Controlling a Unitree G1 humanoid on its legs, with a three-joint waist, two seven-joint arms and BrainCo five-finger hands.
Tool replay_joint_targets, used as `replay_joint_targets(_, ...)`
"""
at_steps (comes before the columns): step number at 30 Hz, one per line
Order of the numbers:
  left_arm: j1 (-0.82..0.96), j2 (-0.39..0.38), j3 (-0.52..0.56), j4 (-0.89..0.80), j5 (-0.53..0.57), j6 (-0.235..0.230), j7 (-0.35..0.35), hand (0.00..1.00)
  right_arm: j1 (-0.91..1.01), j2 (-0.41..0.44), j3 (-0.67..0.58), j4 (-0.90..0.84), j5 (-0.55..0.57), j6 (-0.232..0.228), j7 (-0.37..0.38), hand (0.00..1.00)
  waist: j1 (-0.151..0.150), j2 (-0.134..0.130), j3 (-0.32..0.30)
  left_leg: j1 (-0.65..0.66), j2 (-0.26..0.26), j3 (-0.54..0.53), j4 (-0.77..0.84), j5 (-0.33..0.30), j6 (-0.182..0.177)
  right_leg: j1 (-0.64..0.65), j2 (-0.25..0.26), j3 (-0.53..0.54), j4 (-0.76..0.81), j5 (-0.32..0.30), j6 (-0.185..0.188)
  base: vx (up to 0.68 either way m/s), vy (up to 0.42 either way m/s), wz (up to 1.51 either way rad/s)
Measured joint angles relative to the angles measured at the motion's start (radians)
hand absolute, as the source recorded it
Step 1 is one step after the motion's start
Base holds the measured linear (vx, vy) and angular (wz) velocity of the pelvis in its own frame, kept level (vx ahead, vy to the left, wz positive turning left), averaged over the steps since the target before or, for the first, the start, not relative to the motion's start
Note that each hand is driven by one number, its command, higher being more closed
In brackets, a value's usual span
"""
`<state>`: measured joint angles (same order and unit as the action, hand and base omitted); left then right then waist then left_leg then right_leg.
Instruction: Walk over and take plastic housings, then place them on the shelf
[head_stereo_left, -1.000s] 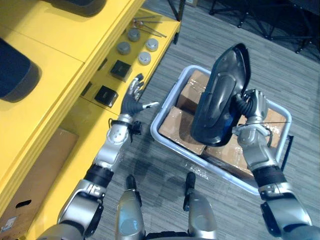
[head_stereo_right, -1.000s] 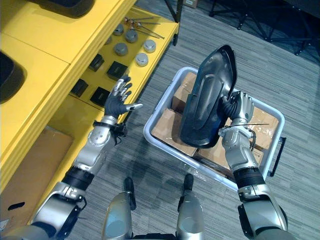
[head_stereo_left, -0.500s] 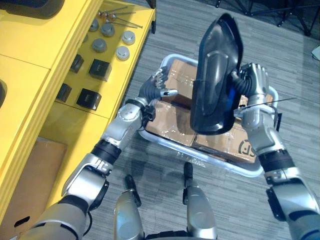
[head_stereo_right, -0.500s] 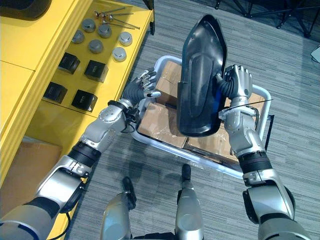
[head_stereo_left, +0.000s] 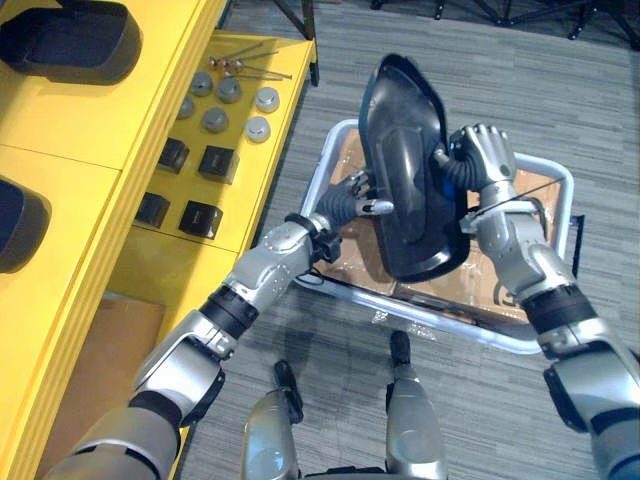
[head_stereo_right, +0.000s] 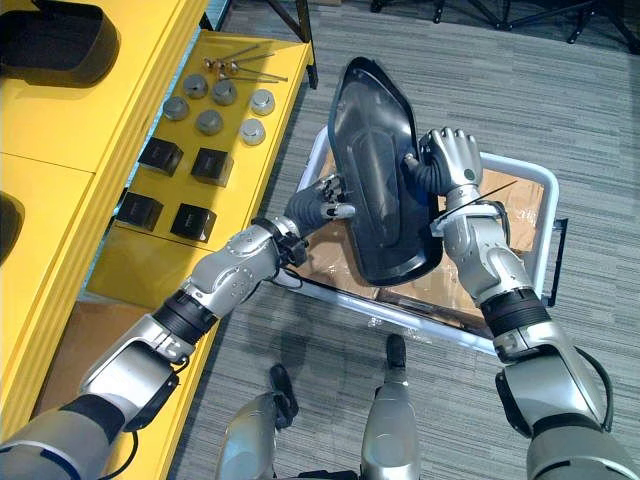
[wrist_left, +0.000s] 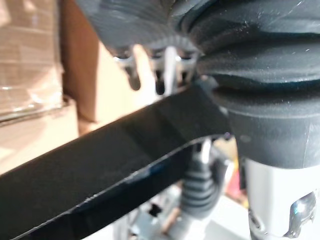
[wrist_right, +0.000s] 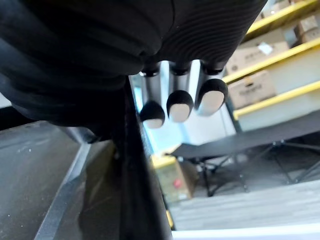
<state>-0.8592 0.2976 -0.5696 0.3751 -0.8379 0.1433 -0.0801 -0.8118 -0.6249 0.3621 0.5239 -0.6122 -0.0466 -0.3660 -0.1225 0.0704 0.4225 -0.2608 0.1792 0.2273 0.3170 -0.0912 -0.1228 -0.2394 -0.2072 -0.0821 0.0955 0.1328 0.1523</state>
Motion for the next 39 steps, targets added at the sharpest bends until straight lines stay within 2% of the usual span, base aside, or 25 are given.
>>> replay_joint_targets(11, 0.007, 0.000, -0.034, -0.023, 0.075, 0.048, 0.039, 0.00, -0.063, 0.002, 0.062, 0.101, -0.002, 0.005, 0.015, 1.00, 0.003, 0.041, -0.006, 0.016, -0.019, -0.007, -0.018, 0.013, 0.004, 0.018, -0.015, -0.008, -0.004, 0.004, 0.005, -0.01, 0.014, 0.03)
replay_joint_targets(14, 0.009, -0.014, -0.042, -0.023, 0.102, 0.074, 0.039, 0.00, -0.073, 0.007, 0.062, 0.126, 0.000, 0.012, 0.015, 1.00, 0.003, 0.044, -0.005, 0.015, -0.019, -0.022, -0.014, 0.013, 0.004, 0.034, -0.015, -0.024, -0.010, 0.004, 0.005, -0.02, 0.021, 0.10)
replay_joint_targets(17, 0.017, -0.026, -0.042, -0.023, 0.111, 0.079, 0.043, 0.00, -0.086, 0.013, 0.062, 0.126, 0.000, 0.013, 0.013, 1.00, 0.007, 0.045, -0.005, 0.015, -0.019, -0.023, -0.012, 0.013, 0.004, 0.036, -0.015, -0.026, -0.013, 0.006, 0.004, -0.01, 0.006, 0.04)
replay_joint_targets(24, 0.028, -0.045, -0.042, -0.023, 0.183, 0.122, 0.101, 0.00, -0.100, 0.068, 0.062, 0.170, 0.002, 0.019, -0.007, 1.00, 0.019, 0.045, -0.005, 0.014, -0.019, -0.027, -0.009, 0.013, 0.004, 0.043, -0.015, -0.030, -0.020, 0.010, 0.004, 0.00, 0.003, 0.01)
replay_joint_targets(33, 0.029, -0.079, -0.038, 0.026, 0.187, 0.120, 0.145, 0.00, -0.107, 0.136, 0.066, 0.233, -0.032, 0.033, -0.069, 1.00, 0.045, 0.044, -0.005, 0.007, -0.019, -0.055, 0.004, 0.012, 0.003, 0.067, -0.012, -0.057, -0.031, 0.011, 0.003, -0.01, 0.013, 0.07)
replay_joint_targets(35, 0.030, -0.089, -0.038, 0.046, 0.188, 0.116, 0.149, 0.00, -0.107, 0.143, 0.081, 0.245, -0.052, 0.053, -0.093, 1.00, 0.055, 0.044, -0.005, 0.000, -0.019, -0.060, 0.008, 0.012, 0.003, 0.066, -0.012, -0.062, -0.032, 0.012, 0.002, -0.01, 0.018, 0.06)
replay_joint_targets(39, 0.039, -0.092, -0.038, 0.066, 0.189, 0.100, 0.154, 0.00, -0.113, 0.172, 0.083, 0.280, -0.093, 0.079, -0.123, 1.00, 0.056, 0.044, -0.005, -0.014, -0.018, -0.078, 0.014, 0.013, 0.004, 0.068, -0.010, -0.082, -0.033, 0.013, 0.001, 0.00, 0.014, 0.12)
